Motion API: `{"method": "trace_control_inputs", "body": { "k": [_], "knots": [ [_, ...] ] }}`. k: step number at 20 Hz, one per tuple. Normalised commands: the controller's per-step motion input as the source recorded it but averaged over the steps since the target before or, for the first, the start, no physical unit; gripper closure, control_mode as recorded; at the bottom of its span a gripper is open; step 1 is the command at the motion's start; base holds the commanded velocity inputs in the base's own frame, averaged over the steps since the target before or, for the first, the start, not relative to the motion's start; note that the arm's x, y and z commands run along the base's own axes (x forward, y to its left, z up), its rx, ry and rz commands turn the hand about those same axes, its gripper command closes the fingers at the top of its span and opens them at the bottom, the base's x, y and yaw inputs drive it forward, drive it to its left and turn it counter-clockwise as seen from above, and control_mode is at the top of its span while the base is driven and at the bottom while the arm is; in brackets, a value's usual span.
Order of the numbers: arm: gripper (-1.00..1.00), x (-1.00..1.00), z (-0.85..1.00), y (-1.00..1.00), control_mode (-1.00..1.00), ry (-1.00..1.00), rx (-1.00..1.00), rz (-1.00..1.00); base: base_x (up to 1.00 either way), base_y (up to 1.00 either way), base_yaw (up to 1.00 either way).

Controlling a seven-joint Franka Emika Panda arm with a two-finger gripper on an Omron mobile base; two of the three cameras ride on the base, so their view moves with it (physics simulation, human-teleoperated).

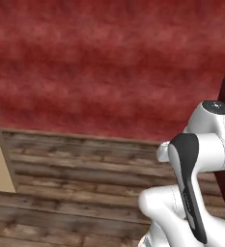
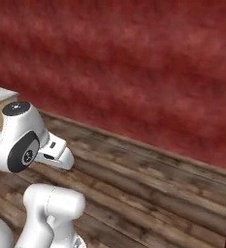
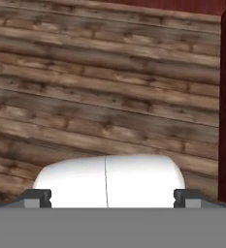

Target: Place two dumplings into each of the tupperware containers and then place the containers in the fridge.

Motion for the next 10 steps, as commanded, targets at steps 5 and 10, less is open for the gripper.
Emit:
{"method": "trace_control_inputs", "body": {
  "k": [5, 10],
  "knots": [
    [-1.0, 0.0, 0.0, 0.0, 1.0, 0.0, 0.0, 0.0, 1.0, -0.42, 0.46],
    [-1.0, 0.0, 0.0, 0.0, 1.0, 0.0, 0.0, 0.0, 1.0, -0.39, 0.55]
  ]
}}
